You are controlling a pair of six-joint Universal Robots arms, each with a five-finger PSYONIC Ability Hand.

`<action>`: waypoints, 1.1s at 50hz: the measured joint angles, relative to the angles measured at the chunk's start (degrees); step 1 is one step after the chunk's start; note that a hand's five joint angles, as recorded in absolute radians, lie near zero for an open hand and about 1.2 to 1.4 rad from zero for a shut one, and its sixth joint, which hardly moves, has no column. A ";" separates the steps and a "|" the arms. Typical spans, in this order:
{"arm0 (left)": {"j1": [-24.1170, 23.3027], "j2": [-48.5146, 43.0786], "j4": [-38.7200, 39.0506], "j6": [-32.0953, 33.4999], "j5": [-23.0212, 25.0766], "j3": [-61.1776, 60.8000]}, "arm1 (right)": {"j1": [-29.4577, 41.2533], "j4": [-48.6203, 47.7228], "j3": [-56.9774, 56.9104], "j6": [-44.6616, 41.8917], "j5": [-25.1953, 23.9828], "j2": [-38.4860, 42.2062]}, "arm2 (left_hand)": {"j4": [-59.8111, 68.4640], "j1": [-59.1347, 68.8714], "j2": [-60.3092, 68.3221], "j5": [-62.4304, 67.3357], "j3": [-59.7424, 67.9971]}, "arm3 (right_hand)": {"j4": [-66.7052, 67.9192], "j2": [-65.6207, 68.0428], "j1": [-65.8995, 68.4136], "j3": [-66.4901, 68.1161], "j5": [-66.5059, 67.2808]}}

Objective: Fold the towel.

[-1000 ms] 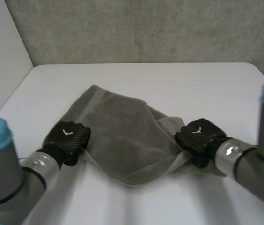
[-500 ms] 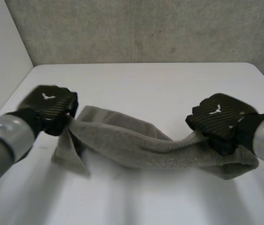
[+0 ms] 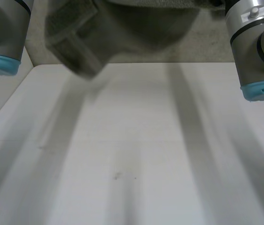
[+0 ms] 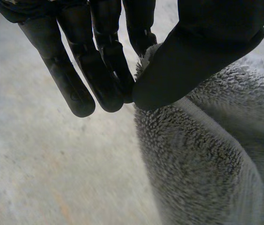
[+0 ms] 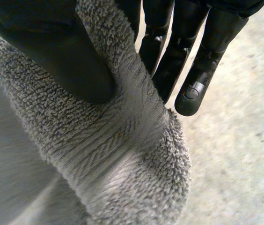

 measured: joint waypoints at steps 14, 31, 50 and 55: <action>0.46 -0.74 -0.79 -0.84 0.12 -27.22 | 0.20 0.62 18.24 -0.41 -3.13 0.23 | 0.00 0.00 0.01 0.04 0.00 | 0.00 0.00 0.31 0.00 0.00; 0.48 -6.02 -0.20 -0.50 1.20 -50.21 | 0.08 10.02 33.52 0.08 -5.12 5.36 | 0.00 0.00 0.02 0.04 0.00 | 0.00 -0.03 0.28 0.00 0.01; -0.38 -3.35 -0.19 -2.33 1.09 -52.66 | -0.24 14.49 35.72 12.74 -5.20 -10.02 | -41.21 -38.85 -41.05 -40.68 -40.95 | 0.00 -0.03 0.28 0.00 0.33; -0.66 -2.92 -0.27 -4.50 0.99 -53.35 | -0.19 15.10 34.81 15.13 -5.18 -12.84 | -49.52 -47.40 -49.44 -49.25 -49.38 | 0.00 -0.03 0.28 0.00 0.51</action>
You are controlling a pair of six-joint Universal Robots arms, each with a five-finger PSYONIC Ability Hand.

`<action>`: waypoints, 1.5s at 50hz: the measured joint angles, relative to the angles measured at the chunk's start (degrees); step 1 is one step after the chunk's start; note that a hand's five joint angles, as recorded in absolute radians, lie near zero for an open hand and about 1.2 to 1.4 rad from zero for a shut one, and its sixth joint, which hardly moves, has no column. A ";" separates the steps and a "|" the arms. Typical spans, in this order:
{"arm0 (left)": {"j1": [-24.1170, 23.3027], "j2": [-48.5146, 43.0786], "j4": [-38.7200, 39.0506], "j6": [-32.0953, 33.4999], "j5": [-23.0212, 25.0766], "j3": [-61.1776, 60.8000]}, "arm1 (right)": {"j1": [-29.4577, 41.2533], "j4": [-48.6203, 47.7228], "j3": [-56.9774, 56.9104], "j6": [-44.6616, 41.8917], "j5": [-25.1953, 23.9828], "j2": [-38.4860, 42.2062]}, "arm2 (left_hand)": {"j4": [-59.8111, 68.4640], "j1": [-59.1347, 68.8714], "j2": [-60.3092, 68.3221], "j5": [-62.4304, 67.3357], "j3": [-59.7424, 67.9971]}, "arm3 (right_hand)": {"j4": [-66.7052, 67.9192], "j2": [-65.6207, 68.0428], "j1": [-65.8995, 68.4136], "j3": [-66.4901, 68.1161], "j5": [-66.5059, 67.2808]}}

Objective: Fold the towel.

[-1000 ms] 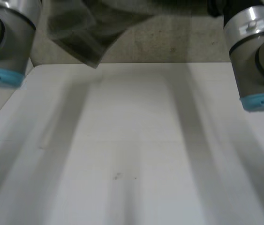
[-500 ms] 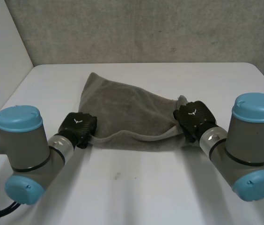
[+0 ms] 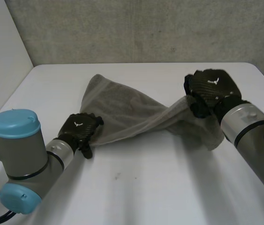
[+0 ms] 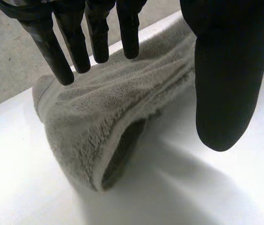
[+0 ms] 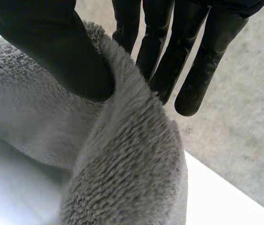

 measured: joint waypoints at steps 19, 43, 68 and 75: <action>-0.29 -3.57 6.32 -4.14 -1.35 1.89 | 0.17 6.14 -2.05 1.66 -0.23 -11.83 | -1.41 -1.77 -1.36 -1.24 -1.37 | 0.00 0.00 0.00 0.00 0.10; 0.45 -7.42 8.96 -4.24 -4.96 4.35 | -0.46 10.16 -4.08 2.07 -2.42 -16.58 | 18.78 18.69 18.30 18.93 18.32 | 0.00 0.00 0.00 0.00 0.10; -2.52 -2.13 4.13 -7.51 -3.93 -1.36 | -2.96 9.85 -3.21 2.07 -3.33 -15.66 | 1.02 1.04 1.03 1.05 0.99 | 0.00 0.00 0.00 0.00 0.10; -3.39 -6.16 4.60 -7.53 -3.73 1.82 | -2.73 9.85 -3.23 2.07 -3.22 -15.71 | 4.46 4.12 4.37 4.60 4.37 | 0.00 0.00 0.00 0.00 0.10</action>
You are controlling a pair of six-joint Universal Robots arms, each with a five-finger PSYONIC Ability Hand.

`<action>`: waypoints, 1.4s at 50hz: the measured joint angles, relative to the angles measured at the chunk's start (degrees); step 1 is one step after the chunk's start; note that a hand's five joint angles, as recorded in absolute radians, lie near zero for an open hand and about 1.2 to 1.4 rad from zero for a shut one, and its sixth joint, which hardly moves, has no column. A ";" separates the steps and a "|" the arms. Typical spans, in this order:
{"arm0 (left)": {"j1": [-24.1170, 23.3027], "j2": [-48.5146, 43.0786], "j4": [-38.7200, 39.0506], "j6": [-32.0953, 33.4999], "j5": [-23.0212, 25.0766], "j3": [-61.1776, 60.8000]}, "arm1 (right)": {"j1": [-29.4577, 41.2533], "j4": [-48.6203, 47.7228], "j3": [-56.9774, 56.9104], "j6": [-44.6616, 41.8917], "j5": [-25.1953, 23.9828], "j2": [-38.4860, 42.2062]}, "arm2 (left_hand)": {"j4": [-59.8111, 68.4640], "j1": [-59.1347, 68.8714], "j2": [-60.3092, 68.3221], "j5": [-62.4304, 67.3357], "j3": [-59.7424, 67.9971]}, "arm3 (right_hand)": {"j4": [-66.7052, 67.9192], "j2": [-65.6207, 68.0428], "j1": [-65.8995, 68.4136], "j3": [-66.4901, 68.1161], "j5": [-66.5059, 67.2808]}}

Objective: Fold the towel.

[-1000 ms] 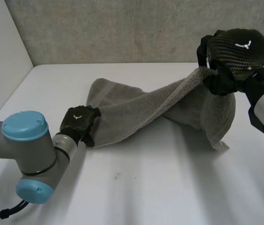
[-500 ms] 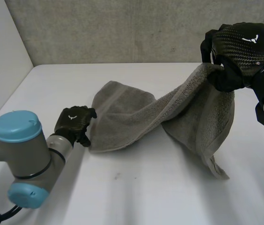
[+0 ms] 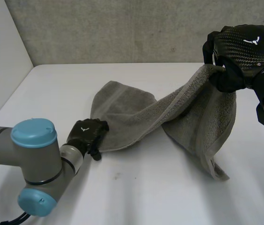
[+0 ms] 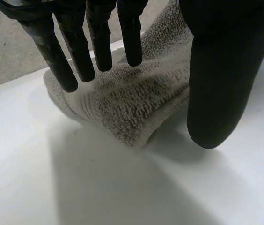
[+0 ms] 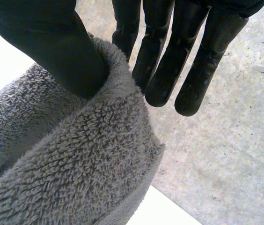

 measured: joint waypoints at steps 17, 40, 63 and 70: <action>3.00 0.83 1.93 -5.90 -0.47 4.79 | -1.31 -0.08 -0.53 -0.60 -0.09 0.25 | 40.60 40.01 40.72 40.34 40.59 | 0.00 0.00 0.00 0.00 0.00; 13.66 28.53 -24.56 14.79 9.16 2.44 | -3.86 18.82 0.98 -31.90 -1.57 7.94 | 45.00 42.77 45.00 44.24 44.89 | 0.00 0.00 0.00 0.00 0.01; 11.86 2.34 -23.43 29.93 4.43 32.72 | 0.43 12.02 -26.34 -32.73 4.68 33.60 | 45.04 43.62 45.07 44.61 44.96 | 0.00 0.00 0.00 0.00 0.01; 10.32 2.47 -9.13 19.39 2.00 48.27 | 1.88 -13.09 -32.61 -27.51 10.16 31.12 | 45.04 43.82 45.07 44.62 44.96 | 0.00 0.00 0.00 0.00 0.01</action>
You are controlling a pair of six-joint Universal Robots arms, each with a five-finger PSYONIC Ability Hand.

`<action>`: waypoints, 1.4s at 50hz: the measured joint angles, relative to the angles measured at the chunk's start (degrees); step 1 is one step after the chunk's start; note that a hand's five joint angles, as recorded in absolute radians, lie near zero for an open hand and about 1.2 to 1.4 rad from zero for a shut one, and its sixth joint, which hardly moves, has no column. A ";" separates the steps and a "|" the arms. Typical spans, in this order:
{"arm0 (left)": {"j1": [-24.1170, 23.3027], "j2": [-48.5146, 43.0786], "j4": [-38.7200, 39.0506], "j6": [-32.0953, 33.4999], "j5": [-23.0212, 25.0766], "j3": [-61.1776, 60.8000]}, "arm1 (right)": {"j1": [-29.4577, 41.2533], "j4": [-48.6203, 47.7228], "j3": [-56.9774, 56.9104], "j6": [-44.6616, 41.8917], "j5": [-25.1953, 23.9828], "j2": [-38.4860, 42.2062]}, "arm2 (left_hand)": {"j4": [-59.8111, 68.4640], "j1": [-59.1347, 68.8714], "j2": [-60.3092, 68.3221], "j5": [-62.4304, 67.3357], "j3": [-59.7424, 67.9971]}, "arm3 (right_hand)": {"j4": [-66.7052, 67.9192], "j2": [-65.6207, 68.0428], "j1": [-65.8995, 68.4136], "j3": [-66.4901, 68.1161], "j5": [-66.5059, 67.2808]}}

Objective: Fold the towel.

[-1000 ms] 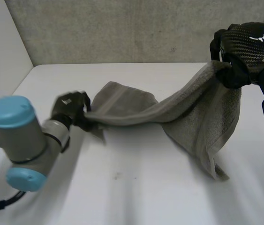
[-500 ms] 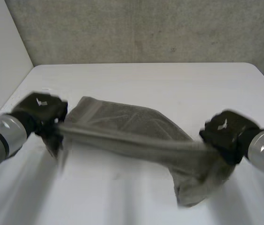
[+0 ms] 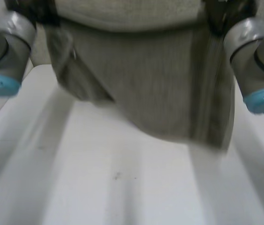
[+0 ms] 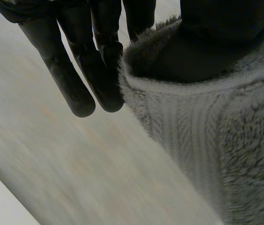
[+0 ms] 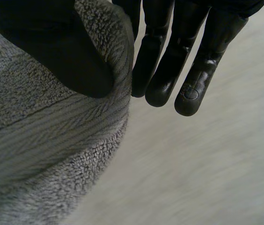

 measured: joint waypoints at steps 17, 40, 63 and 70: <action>1.69 5.04 11.50 -10.02 3.05 -19.38 | 0.14 -13.07 21.25 -4.00 0.31 -5.52 | 0.00 0.02 0.00 0.12 0.00 | 0.03 0.00 0.00 0.00 0.00; 2.50 7.29 5.47 9.61 9.72 -58.75 | -1.70 9.80 35.70 -1.33 -4.54 2.00 | 0.01 0.02 0.00 0.12 0.00 | -15.64 -14.79 -9.40 -15.42 -12.61; 2.40 11.17 4.08 9.00 9.86 -62.70 | -10.93 12.60 38.64 -2.77 -16.57 -8.34 | 0.01 0.02 0.00 0.12 0.00 | -37.19 -35.85 -25.97 -37.04 -35.56; 2.21 11.16 4.10 8.86 9.86 -62.84 | -10.32 11.25 38.54 -10.86 -16.22 -8.24 | 0.01 0.02 0.00 0.12 0.00 | -20.73 -19.36 -12.39 -20.47 -19.96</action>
